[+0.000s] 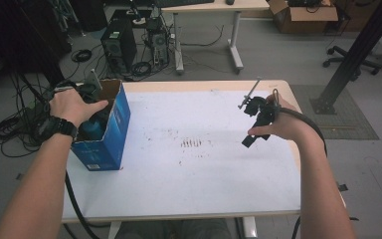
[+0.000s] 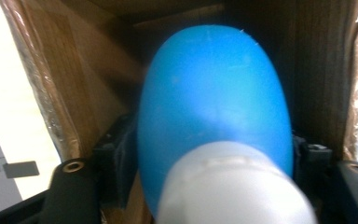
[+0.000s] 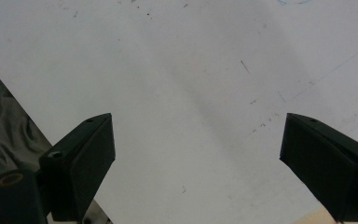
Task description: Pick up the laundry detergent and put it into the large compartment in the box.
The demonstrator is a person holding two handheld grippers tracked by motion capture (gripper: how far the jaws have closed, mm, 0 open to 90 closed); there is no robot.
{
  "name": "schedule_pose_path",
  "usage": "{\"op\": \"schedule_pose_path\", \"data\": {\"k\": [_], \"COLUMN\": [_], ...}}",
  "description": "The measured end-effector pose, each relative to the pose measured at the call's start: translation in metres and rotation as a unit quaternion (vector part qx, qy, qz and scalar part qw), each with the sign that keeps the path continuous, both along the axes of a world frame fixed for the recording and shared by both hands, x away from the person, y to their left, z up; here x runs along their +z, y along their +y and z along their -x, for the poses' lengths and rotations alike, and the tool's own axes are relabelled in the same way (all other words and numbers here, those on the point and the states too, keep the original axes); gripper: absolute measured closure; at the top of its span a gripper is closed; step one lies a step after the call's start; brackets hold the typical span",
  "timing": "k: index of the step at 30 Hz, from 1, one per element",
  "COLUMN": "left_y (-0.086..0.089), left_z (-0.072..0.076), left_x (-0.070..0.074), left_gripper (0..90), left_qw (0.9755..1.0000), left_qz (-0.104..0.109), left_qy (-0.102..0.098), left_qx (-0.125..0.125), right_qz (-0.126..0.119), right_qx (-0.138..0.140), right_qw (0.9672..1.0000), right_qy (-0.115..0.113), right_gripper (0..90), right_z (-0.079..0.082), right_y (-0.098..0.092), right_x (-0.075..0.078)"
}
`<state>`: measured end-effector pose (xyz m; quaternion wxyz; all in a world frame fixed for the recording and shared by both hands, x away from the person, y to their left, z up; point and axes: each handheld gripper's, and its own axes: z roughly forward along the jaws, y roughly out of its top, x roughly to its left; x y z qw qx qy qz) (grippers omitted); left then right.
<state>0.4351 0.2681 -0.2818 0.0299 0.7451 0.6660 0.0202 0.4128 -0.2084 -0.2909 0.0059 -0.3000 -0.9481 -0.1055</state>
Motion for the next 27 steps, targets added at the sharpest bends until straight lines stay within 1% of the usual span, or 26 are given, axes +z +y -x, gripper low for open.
{"op": "schedule_pose_path", "data": {"k": [3, 6, 9, 12, 14, 15, 17, 19, 22, 25, 27], "left_y": [0.000, -0.002, -0.002, -0.002, -0.002, -0.001, -0.001, -0.002, -0.003, -0.004, -0.005], "left_z": [0.001, 0.002, 0.004, 0.005, 0.006, 0.006, 0.007, 0.008, 0.009, 0.011, 0.011], "left_x": [0.001, 0.003, 0.007, 0.013, 0.016, 0.018, 0.022, 0.025, 0.030, 0.035, 0.038], "left_gripper": [28.6, 28.2, 27.7, 27.2, 24.8, 20.2, 21.7, 20.7, 18.5, 19.1, 18.1], "left_qw": [1.0000, 1.0000, 1.0000, 0.9999, 0.9999, 0.9999, 1.0000, 0.9999, 0.9998, 0.9998, 0.9996], "left_qz": [-0.003, -0.004, -0.006, -0.007, -0.002, 0.001, 0.006, 0.003, 0.003, 0.006, -0.002], "left_qy": [-0.001, -0.003, -0.003, -0.008, -0.010, -0.011, -0.006, -0.016, -0.020, -0.021, -0.027], "left_qx": [-0.001, -0.002, -0.003, -0.003, -0.003, 0.001, 0.000, 0.001, -0.001, -0.003, -0.001], "right_qz": [0.000, 0.001, -0.001, 0.001, 0.001, -0.001, 0.000, 0.000, 0.000, -0.001, -0.001], "right_qx": [0.002, 0.001, 0.001, -0.001, 0.000, 0.001, 0.001, 0.001, 0.002, 0.004, 0.002], "right_qw": [1.0000, 1.0000, 1.0000, 1.0000, 1.0000, 1.0000, 1.0000, 1.0000, 1.0000, 1.0000, 1.0000], "right_qy": [0.000, 0.001, 0.002, 0.003, 0.003, 0.003, 0.002, 0.003, 0.004, 0.002, 0.002], "right_gripper": [10.2, 10.2, 10.2, 10.2, 10.2, 10.2, 10.2, 10.2, 10.2, 10.2, 10.2], "right_z": [0.000, 0.000, 0.000, 0.000, 0.000, 0.000, 0.000, 0.000, 0.001, 0.001, 0.001], "right_y": [-0.001, 0.000, 0.000, -0.001, 0.000, 0.000, 0.001, 0.001, 0.002, 0.002, 0.003], "right_x": [0.000, -0.001, -0.002, -0.003, -0.003, -0.003, -0.003, -0.003, -0.003, -0.003, -0.003]}}
